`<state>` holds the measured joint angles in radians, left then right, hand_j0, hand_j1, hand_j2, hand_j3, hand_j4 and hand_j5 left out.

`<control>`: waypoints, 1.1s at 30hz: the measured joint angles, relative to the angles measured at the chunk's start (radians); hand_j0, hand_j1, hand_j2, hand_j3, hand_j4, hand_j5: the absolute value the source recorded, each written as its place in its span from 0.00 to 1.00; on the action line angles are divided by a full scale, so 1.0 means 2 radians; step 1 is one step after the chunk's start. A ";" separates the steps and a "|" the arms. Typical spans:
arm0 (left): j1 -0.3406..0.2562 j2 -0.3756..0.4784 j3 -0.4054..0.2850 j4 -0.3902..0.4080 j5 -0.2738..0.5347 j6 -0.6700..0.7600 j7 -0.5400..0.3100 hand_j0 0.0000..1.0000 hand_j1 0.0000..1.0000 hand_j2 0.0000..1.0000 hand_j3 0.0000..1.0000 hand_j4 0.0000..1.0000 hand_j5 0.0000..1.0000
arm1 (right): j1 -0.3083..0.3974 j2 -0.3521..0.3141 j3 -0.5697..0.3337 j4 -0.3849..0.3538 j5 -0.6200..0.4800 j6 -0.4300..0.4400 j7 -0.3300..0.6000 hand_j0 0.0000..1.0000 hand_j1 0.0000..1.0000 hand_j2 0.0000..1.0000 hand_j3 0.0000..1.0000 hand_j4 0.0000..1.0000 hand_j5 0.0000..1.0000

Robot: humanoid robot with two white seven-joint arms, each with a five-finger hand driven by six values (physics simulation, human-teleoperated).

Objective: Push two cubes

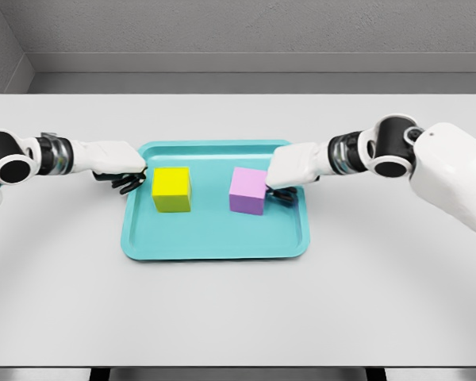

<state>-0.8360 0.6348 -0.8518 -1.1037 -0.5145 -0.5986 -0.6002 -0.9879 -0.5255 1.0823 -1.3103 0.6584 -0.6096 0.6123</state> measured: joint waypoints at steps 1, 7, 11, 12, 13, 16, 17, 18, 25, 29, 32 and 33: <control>0.000 -0.001 0.000 0.000 -0.003 0.001 0.001 0.00 0.00 0.00 0.00 0.00 0.00 | -0.004 0.001 0.001 0.000 0.001 0.000 0.000 0.16 0.16 0.16 0.16 0.16 0.16; -0.002 -0.009 0.001 0.001 -0.022 0.000 0.002 0.00 0.00 0.00 0.00 0.00 0.00 | -0.008 0.014 0.002 0.002 0.003 -0.002 -0.001 0.18 0.18 0.18 0.18 0.18 0.18; -0.003 -0.010 0.000 -0.001 -0.026 -0.002 0.000 0.00 0.00 0.00 0.00 0.00 0.00 | -0.010 0.023 0.002 0.006 0.003 -0.002 -0.001 0.19 0.19 0.19 0.19 0.19 0.19; -0.003 -0.010 0.000 -0.001 -0.027 -0.003 0.000 0.00 0.00 0.00 0.00 0.00 0.00 | -0.011 0.027 0.003 0.011 0.003 -0.002 -0.001 0.19 0.19 0.19 0.19 0.19 0.19; -0.005 -0.010 -0.001 -0.002 -0.021 -0.004 -0.001 0.00 0.00 0.00 0.00 0.00 0.00 | -0.012 0.030 0.003 0.015 0.004 -0.002 -0.001 0.19 0.19 0.19 0.19 0.19 0.19; -0.005 -0.010 -0.001 -0.004 -0.018 -0.005 -0.003 0.00 0.00 0.00 0.00 0.00 0.00 | -0.015 0.038 0.003 0.026 0.003 -0.001 0.000 0.19 0.19 0.19 0.19 0.19 0.19; -0.006 -0.010 -0.001 -0.005 -0.011 -0.005 -0.004 0.00 0.00 0.00 0.00 0.00 0.00 | -0.015 0.040 0.003 0.030 0.005 -0.001 0.000 0.19 0.19 0.19 0.19 0.19 0.19; -0.006 -0.010 -0.001 -0.006 -0.001 -0.006 -0.004 0.00 0.00 0.00 0.00 0.00 0.00 | -0.015 0.042 0.003 0.033 0.007 -0.001 0.000 0.19 0.19 0.19 0.19 0.19 0.19; -0.005 -0.012 -0.002 -0.009 0.023 -0.007 -0.005 0.00 0.00 0.00 0.00 0.00 0.00 | -0.017 0.056 0.001 0.040 0.011 0.000 0.001 0.19 0.19 0.19 0.19 0.19 0.19; -0.005 -0.016 -0.002 -0.008 0.024 -0.007 -0.005 0.00 0.00 0.00 0.00 0.00 0.00 | -0.018 0.056 0.001 0.048 0.011 0.000 0.000 0.23 0.23 0.23 0.23 0.23 0.23; -0.005 -0.021 -0.003 -0.007 0.025 -0.007 -0.005 0.00 0.00 0.00 0.00 0.00 0.00 | -0.018 0.043 -0.004 0.053 0.012 -0.001 0.000 0.28 0.28 0.28 0.28 0.28 0.28; -0.005 -0.022 -0.003 -0.007 0.025 -0.007 -0.005 0.00 0.00 0.00 0.00 0.00 0.00 | -0.018 0.036 -0.009 0.053 0.012 -0.001 0.000 0.28 0.28 0.28 0.28 0.28 0.28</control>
<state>-0.8452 0.5912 -0.8584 -1.1177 -0.4655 -0.6132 -0.6111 -1.0247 -0.4536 1.0640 -1.2037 0.6821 -0.6123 0.6113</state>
